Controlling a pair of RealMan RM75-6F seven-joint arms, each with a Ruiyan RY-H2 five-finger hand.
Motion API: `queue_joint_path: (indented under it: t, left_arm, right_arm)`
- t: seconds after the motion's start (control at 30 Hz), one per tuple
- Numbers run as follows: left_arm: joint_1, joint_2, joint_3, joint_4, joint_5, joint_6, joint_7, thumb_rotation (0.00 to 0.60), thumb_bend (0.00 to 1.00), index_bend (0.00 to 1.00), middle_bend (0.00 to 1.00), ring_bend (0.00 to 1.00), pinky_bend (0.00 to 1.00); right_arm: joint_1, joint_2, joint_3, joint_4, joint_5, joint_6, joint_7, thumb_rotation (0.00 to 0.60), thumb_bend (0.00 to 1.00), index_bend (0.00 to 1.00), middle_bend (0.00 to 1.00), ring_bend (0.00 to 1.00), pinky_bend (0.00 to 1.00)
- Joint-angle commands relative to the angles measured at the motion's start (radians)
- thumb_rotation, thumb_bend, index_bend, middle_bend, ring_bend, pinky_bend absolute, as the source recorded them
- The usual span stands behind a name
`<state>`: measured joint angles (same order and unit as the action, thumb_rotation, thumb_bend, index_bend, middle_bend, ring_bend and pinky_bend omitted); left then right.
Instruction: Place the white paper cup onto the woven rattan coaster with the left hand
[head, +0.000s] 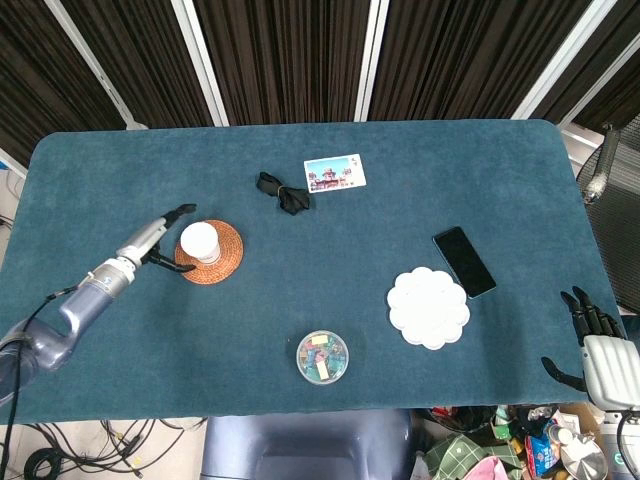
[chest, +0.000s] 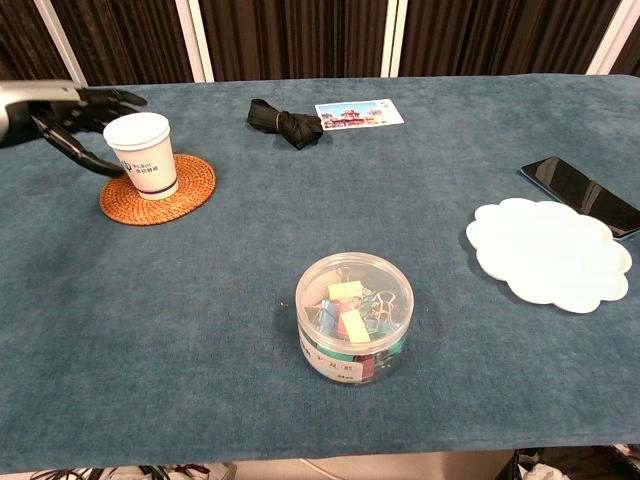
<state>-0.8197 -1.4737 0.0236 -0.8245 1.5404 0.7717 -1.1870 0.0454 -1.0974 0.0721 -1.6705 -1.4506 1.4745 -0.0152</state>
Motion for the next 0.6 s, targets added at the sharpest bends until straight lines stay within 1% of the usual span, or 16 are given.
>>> queue_joint_path:
  t: [0.03, 0.13, 0.2, 0.23, 0.33, 0.37, 0.4, 0.47, 0.6]
  left_arm:
    - [0.015, 0.080, -0.002, -0.070, -0.009, 0.020, 0.053, 0.600, 0.03, 0.00, 0.04, 0.00, 0.00]
    - [0.024, 0.170, 0.023, -0.158, 0.012, 0.023, 0.101, 0.600, 0.03, 0.00, 0.04, 0.00, 0.00]
    - [0.033, 0.260, 0.044, -0.240, 0.023, 0.023, 0.170, 0.600, 0.03, 0.00, 0.04, 0.00, 0.00]
    - [0.036, 0.288, 0.049, -0.269, 0.021, 0.022, 0.193, 0.600, 0.03, 0.00, 0.04, 0.00, 0.00]
    - [0.056, 0.419, 0.061, -0.405, 0.002, 0.022, 0.317, 0.600, 0.03, 0.00, 0.05, 0.00, 0.00]
    - [0.068, 0.461, 0.061, -0.449, -0.007, 0.037, 0.373, 0.600, 0.03, 0.00, 0.06, 0.00, 0.00]
    - [0.086, 0.493, 0.058, -0.490, -0.016, 0.067, 0.430, 0.600, 0.04, 0.00, 0.06, 0.00, 0.00]
    - [0.144, 0.538, 0.052, -0.557, -0.024, 0.175, 0.564, 0.600, 0.04, 0.01, 0.08, 0.00, 0.00]
    - [0.278, 0.566, 0.043, -0.657, -0.066, 0.385, 0.822, 0.600, 0.04, 0.02, 0.08, 0.00, 0.00]
  right_arm:
    - [0.001, 0.000, -0.001, 0.000, -0.001, -0.002, -0.001, 0.600, 0.12, 0.00, 0.00, 0.12, 0.16]
    - [0.000, 0.000, -0.003, -0.001, -0.006, -0.001, -0.003, 0.600, 0.12, 0.00, 0.00, 0.13, 0.16]
    - [-0.001, -0.001, -0.004, -0.001, -0.007, 0.002, -0.004, 0.600, 0.12, 0.00, 0.00, 0.13, 0.16]
    - [-0.002, -0.001, -0.004, -0.002, -0.007, 0.003, -0.004, 0.600, 0.12, 0.00, 0.00, 0.13, 0.16]
    - [-0.002, -0.003, -0.005, -0.003, -0.009, 0.005, -0.009, 0.600, 0.12, 0.00, 0.00, 0.12, 0.16]
    - [-0.002, -0.003, -0.006, -0.003, -0.009, 0.004, -0.011, 0.600, 0.12, 0.00, 0.00, 0.12, 0.16]
    - [-0.002, -0.004, -0.006, -0.004, -0.010, 0.004, -0.012, 0.600, 0.12, 0.00, 0.00, 0.13, 0.16]
    - [-0.002, -0.004, -0.006, -0.005, -0.010, 0.005, -0.013, 0.600, 0.12, 0.00, 0.00, 0.13, 0.16]
    - [-0.002, -0.004, -0.005, -0.005, -0.009, 0.005, -0.015, 0.600, 0.12, 0.00, 0.00, 0.13, 0.16]
